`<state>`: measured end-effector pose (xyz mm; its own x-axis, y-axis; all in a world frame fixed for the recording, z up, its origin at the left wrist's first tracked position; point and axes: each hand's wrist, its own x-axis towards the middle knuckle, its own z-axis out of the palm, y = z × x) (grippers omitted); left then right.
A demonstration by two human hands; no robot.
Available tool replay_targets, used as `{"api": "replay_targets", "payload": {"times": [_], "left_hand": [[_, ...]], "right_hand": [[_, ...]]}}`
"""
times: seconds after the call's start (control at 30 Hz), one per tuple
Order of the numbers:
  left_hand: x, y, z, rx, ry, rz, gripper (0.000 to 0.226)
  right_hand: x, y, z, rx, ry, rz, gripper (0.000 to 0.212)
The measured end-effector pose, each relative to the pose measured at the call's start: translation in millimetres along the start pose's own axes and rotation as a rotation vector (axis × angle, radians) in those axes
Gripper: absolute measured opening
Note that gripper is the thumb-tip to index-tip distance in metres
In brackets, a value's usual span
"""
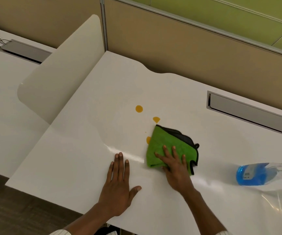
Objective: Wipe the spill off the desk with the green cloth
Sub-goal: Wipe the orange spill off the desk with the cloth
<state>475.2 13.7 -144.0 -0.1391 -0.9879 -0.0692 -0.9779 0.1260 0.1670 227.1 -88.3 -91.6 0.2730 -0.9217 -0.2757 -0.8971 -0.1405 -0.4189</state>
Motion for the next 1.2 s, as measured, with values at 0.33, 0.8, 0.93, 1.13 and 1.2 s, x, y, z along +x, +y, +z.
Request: {"api": "replay_targets", "payload": {"times": [0.33,0.8,0.93,1.13,1.2], "left_hand": [[1.5,1.4,0.1,0.028,0.040,-0.007,0.101],[1.1,1.9,-1.2,0.012,0.028,-0.014,0.101],[0.5,1.2,-1.9,-0.008,0.026,-0.012,0.101],[0.1,0.9,-1.8,0.006,0.012,-0.016,0.102],[-0.2,0.4,-2.5,0.011,0.012,-0.019,0.102]], "right_hand": [[7.5,-24.6,17.9,-0.178,0.043,0.010,0.070],[33.9,-41.9,12.5,-0.216,0.082,0.269,0.068],[32.6,-56.9,27.1,-0.236,0.042,0.119,0.068],[111.1,-41.3,-17.0,-0.226,0.016,0.100,0.065],[126.1,-32.7,-29.0,-0.196,0.037,0.198,0.065]]}}
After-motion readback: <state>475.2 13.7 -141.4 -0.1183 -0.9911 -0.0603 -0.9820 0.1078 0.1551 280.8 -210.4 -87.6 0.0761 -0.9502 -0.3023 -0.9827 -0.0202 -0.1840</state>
